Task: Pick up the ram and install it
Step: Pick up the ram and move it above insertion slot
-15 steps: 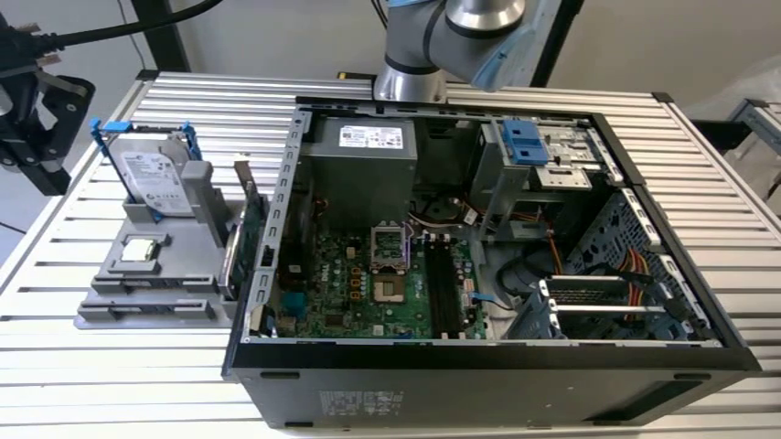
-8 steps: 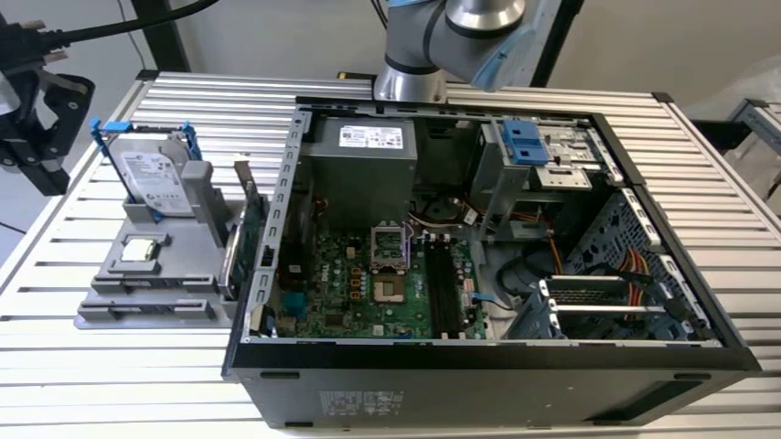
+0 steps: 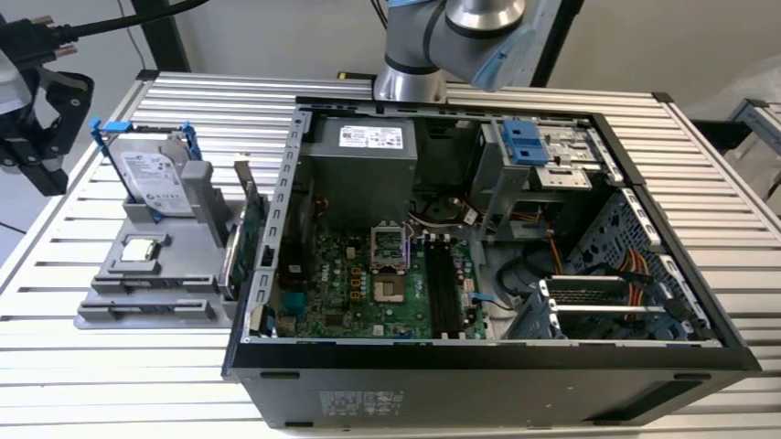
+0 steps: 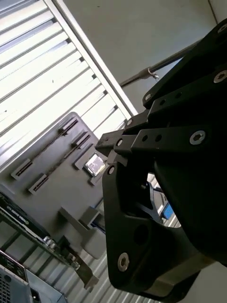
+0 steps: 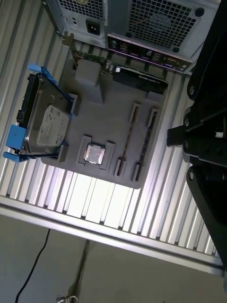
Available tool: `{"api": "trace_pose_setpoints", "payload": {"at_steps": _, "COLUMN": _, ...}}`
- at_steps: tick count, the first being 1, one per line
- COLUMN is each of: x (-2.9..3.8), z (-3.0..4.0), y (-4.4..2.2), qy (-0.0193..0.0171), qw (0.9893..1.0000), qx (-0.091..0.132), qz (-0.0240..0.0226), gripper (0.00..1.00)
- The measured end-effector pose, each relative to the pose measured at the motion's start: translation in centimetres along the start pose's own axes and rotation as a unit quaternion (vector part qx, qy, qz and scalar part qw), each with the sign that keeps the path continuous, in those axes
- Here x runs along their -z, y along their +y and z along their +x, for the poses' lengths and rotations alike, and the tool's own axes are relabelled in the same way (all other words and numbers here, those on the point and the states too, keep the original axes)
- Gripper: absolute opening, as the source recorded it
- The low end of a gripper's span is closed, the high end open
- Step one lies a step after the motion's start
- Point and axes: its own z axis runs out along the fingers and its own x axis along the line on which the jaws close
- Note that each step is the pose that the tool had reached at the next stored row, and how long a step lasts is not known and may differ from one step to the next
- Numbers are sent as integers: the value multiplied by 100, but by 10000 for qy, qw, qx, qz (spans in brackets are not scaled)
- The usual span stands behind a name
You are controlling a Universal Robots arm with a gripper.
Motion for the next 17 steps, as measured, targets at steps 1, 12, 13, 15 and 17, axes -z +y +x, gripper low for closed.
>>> {"api": "trace_pose_setpoints", "payload": {"at_steps": 1, "x": 0, "z": 0, "y": 0, "qy": 2, "qw": 10000, "qx": 46, "qz": 0, "gripper": 0}}
{"api": "trace_pose_setpoints", "payload": {"at_steps": 12, "x": 0, "z": 0, "y": 0, "qy": 26, "qw": 9985, "qx": 539, "qz": -2, "gripper": 0}}
{"api": "trace_pose_setpoints", "payload": {"at_steps": 13, "x": 0, "z": 0, "y": 0, "qy": 28, "qw": 9983, "qx": 580, "qz": -2, "gripper": 0}}
{"api": "trace_pose_setpoints", "payload": {"at_steps": 15, "x": 0, "z": 0, "y": 0, "qy": 32, "qw": 9978, "qx": 668, "qz": -3, "gripper": 0}}
{"api": "trace_pose_setpoints", "payload": {"at_steps": 17, "x": 0, "z": 0, "y": 0, "qy": 36, "qw": 9971, "qx": 754, "qz": -3, "gripper": 0}}
